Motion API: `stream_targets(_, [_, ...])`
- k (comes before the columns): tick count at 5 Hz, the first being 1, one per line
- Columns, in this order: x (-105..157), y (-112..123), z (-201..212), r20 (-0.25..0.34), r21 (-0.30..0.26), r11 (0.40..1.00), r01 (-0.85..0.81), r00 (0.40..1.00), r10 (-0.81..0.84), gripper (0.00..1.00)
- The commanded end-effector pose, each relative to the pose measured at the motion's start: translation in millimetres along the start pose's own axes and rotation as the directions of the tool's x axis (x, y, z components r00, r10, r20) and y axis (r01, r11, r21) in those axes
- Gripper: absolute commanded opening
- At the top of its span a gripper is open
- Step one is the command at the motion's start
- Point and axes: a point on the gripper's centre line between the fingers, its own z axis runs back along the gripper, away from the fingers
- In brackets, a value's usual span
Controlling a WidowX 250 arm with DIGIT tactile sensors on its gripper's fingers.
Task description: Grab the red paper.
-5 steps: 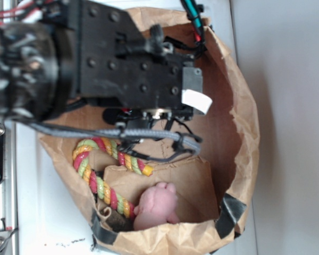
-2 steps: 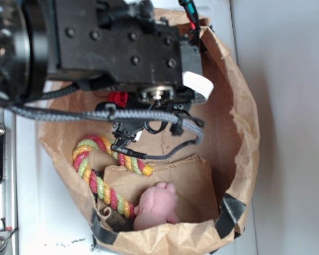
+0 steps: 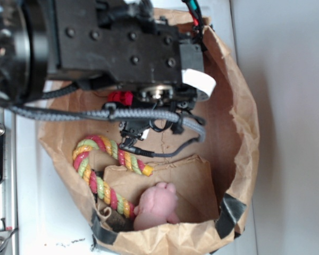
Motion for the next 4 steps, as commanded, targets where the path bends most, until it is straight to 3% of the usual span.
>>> stream_targets(1, [15, -7, -8, 0.011, 0.034, 0.999, 0.005, 1.0, -0.006, 1.0])
stream_targets(4, [14, -16, -18, -0.029, 0.064, 0.997, 0.047, 0.999, -0.046, 1.0])
